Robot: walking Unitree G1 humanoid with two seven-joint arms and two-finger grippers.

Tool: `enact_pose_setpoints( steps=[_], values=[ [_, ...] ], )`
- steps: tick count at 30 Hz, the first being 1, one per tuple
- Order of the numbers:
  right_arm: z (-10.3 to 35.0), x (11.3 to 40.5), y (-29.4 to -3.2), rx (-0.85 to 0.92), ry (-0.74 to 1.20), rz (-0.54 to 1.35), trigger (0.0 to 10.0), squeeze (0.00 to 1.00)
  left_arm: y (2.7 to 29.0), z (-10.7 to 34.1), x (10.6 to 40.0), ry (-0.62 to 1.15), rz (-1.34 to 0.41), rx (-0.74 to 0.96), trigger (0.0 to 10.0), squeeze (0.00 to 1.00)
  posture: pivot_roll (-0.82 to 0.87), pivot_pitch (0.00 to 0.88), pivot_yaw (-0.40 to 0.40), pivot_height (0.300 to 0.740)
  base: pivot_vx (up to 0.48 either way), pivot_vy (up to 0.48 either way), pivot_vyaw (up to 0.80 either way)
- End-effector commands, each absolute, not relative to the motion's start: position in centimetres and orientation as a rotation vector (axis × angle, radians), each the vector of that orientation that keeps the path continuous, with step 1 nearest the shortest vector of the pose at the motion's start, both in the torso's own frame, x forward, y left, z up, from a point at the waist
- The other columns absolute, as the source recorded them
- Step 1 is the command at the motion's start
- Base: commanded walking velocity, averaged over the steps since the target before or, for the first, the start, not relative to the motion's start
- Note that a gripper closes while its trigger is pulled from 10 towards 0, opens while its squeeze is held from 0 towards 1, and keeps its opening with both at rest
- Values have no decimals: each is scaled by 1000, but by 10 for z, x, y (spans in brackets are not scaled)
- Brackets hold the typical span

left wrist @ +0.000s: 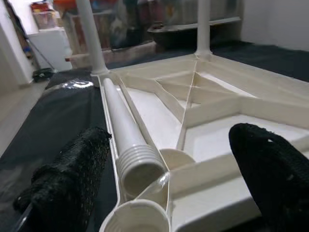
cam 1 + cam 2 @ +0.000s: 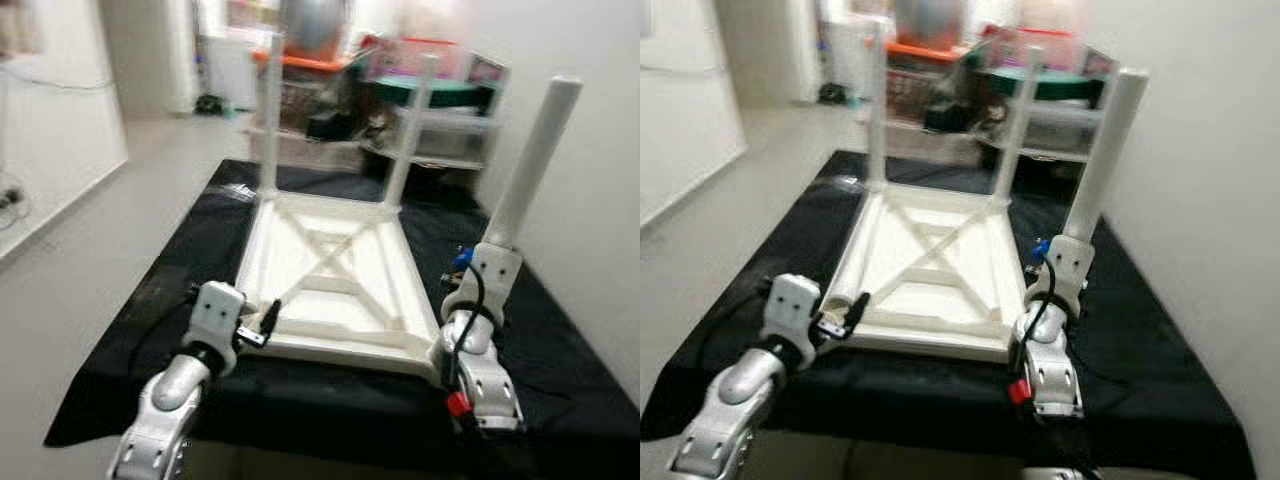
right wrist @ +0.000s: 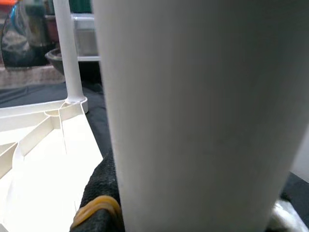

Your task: Building children table

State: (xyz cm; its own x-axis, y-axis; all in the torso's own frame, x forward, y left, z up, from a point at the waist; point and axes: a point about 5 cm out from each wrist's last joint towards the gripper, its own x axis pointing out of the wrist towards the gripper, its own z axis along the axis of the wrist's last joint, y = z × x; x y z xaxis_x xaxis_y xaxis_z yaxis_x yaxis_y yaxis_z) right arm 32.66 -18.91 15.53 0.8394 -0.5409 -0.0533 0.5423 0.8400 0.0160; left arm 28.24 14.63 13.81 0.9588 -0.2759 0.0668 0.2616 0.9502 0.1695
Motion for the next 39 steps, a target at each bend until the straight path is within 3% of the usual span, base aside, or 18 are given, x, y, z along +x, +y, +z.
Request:
enact_pose_setpoints(
  steps=[1,23,39],
  values=[
    [104,313,-190,31,293,-596,10000,0,144,136,283,-85,-280,175,10000,0,70,0,-100,740,0,0,0],
    [110,321,-202,126,274,-574,10000,0,145,134,285,-76,-286,188,10000,0,67,0,-92,740,0,0,0],
    [110,322,-195,153,276,-511,10000,0,145,134,286,-75,-291,193,10000,0,61,0,-88,740,0,0,0]
  ],
)
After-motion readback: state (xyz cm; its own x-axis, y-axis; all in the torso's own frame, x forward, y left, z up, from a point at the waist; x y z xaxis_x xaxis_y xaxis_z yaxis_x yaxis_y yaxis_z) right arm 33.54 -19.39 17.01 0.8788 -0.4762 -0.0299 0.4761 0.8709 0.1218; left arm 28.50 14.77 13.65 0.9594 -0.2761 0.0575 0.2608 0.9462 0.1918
